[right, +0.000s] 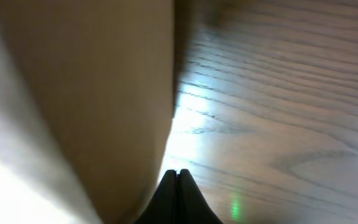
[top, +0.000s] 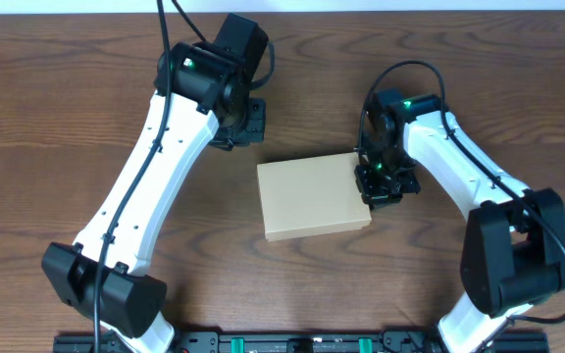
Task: Pack container
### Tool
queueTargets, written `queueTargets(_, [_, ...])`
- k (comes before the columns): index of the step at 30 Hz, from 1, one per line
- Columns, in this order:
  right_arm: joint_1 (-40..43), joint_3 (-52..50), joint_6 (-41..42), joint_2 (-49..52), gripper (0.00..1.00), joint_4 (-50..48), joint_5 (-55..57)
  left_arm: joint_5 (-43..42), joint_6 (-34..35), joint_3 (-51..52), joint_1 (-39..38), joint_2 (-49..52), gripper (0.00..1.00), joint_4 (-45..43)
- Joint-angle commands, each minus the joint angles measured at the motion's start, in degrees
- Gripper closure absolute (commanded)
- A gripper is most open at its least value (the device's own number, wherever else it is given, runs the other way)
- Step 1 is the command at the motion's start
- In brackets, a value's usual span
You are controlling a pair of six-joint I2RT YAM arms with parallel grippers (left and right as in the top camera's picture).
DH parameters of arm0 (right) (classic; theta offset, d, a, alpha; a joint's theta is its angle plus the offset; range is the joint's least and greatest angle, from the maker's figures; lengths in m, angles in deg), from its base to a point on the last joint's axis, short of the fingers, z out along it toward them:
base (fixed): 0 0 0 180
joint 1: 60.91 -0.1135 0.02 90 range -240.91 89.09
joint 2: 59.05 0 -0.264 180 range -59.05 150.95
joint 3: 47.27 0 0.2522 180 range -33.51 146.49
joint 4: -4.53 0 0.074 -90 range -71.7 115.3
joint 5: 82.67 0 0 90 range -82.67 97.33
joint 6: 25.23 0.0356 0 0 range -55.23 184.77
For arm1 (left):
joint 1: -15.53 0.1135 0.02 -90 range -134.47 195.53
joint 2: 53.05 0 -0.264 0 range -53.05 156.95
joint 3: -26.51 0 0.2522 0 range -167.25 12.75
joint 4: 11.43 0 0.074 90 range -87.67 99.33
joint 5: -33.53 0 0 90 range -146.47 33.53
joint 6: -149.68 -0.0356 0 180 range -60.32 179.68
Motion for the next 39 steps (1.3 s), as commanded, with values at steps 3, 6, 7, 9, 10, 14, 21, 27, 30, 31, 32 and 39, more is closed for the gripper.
queueTargets(3, [1.84, 0.42, 2.14, -0.22, 0.99, -2.08, 6.16, 4.09, -0.96, -1.18, 0.17, -0.90, 0.89, 1.95])
queueTargets(6, [4.04, 1.57, 2.16, -0.22, 0.99, -4.07, 6.29, 4.09, 1.22, -0.37, 0.52, -0.90, 0.90, 2.19])
queueTargets(7, [4.96, 2.25, 2.16, -0.22, 0.99, -4.37, 6.29, 4.04, 2.16, 0.57, 0.90, -0.90, 0.90, 2.16])
queueTargets(9, [8.07, 5.77, 1.90, -0.22, 0.98, -4.31, 6.27, 2.84, 3.34, 5.40, 2.27, -0.90, 0.91, 1.60])
queueTargets(10, [8.70, 6.82, 1.88, -0.22, 0.98, -4.13, 6.27, 1.86, 3.32, 6.99, 2.62, -0.90, 0.91, 1.25])
queueTargets(14, [11.26, 14.05, 0.74, -0.22, 0.98, -3.04, 6.29, -1.66, 3.34, 14.45, 3.06, -0.90, 0.91, -2.21])
queueTargets(21, [13.07, 26.99, -1.16, -0.22, 0.97, 1.29, 6.27, -9.33, 3.37, 24.98, 2.91, -0.90, 0.91, -9.29])
queueTargets(27, [13.09, 30.29, -1.60, -0.26, 0.97, 5.62, 6.25, -11.15, 3.34, 29.27, 0.39, -0.90, 0.90, -17.79])
queueTargets(30, [13.09, 30.34, -1.79, -0.33, 0.97, 6.40, 6.25, -11.72, 3.34, 30.69, 0.31, -0.90, 0.89, -20.52])
queueTargets(31, [13.09, 30.34, -1.79, -0.37, 0.97, 6.58, 6.25, -11.69, 3.34, 30.80, 0.42, -0.87, 0.89, -20.87])
queueTargets(32, [13.09, 30.34, -1.79, -0.37, 0.97, 6.58, 6.25, -11.69, 3.32, 30.80, 0.44, -0.87, 0.89, -21.16])
queueTargets(39, [13.03, 30.40, -1.79, -2.16, 0.98, 6.67, 6.23, -14.14, 3.34, 30.80, 0.44, -0.85, 0.83, -27.65])
